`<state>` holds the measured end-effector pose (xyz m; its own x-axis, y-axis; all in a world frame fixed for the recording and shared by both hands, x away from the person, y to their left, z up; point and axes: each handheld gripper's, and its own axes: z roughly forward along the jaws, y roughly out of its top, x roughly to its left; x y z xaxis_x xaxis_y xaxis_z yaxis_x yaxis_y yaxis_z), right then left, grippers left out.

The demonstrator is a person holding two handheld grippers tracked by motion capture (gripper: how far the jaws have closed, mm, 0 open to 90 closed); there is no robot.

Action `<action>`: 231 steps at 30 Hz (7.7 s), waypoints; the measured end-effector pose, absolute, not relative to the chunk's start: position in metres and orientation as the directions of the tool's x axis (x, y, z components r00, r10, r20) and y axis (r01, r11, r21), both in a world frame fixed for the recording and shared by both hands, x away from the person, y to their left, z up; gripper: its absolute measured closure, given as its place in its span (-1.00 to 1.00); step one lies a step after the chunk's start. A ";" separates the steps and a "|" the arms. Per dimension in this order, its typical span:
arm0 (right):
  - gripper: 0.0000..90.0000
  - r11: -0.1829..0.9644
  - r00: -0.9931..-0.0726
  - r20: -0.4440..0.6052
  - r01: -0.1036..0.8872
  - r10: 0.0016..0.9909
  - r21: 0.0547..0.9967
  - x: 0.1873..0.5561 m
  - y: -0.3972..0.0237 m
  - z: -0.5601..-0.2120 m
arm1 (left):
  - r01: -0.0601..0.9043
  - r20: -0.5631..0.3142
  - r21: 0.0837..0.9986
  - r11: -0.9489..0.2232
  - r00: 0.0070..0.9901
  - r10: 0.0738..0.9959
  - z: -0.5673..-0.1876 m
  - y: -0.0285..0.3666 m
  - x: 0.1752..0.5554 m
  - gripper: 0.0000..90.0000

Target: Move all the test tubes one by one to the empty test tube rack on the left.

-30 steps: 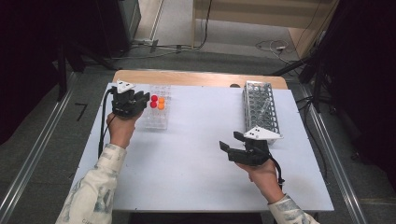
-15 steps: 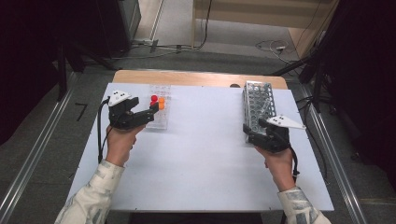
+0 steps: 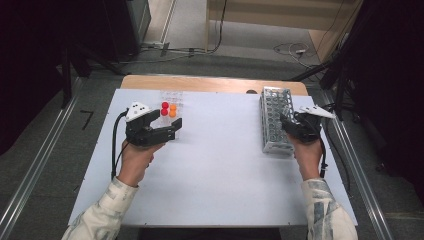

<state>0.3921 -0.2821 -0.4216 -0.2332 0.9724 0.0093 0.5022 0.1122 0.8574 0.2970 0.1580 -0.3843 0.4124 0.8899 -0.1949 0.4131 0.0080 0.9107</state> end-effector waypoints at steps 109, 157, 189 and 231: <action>0.62 0.449 -0.706 -0.125 0.294 0.698 0.844 0.295 -0.092 -0.430 | 0.454 -0.129 0.859 -0.235 0.638 0.760 -0.402 0.069 0.295 0.70; -0.46 0.372 -0.655 0.007 0.437 0.755 0.819 0.296 -0.179 -0.429 | 0.417 -0.098 0.907 -0.047 0.319 0.943 -0.367 0.205 0.324 0.71; -0.46 0.368 -0.648 0.010 0.444 0.762 0.817 0.296 -0.182 -0.430 | 0.460 0.000 0.878 -0.132 0.274 0.962 -0.398 0.189 0.341 0.68; -0.45 0.268 -0.482 -0.014 0.463 0.876 0.845 0.293 -0.268 -0.435 | 0.489 -0.113 0.872 -0.024 0.249 0.962 -0.430 0.204 0.266 -0.57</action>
